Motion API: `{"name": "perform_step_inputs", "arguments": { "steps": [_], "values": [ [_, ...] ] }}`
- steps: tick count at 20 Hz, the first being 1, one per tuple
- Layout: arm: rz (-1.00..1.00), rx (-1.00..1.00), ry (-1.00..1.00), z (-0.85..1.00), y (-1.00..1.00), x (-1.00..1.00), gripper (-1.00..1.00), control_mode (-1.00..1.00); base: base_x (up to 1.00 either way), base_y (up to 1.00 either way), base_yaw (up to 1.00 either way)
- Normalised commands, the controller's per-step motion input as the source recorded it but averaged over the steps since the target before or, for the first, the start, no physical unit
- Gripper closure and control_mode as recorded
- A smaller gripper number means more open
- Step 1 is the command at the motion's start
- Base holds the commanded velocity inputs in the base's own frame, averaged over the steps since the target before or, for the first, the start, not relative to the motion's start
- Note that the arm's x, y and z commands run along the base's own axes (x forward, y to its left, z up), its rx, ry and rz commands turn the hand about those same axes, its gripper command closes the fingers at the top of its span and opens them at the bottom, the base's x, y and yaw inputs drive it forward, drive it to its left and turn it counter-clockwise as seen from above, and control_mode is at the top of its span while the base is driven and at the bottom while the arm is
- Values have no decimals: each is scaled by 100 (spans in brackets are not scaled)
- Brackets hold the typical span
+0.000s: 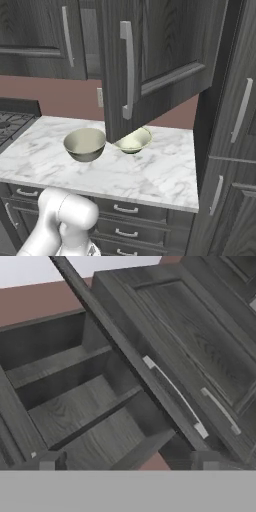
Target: Open the cabinet. Pick the bowls from the counter and place them in the cabinet. Then close the cabinet.
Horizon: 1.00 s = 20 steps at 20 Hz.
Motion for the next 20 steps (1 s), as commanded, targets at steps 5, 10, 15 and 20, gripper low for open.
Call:
{"name": "perform_step_inputs", "arguments": {
  "steps": [5, 10, 15, 20],
  "values": [
    [7, -14, 0, 0, 1, 73, -100, -100, 0, 0, 0],
    [3, -18, 1, 0, 0, 57, -100, -100, 0, 0, 0],
    [0, -21, 2, -1, 1, 46, -100, -100, 0, 0, 0],
    [0, -16, 0, -7, 26, 48, -100, -100, 0, 0, 0]
  ]
}}
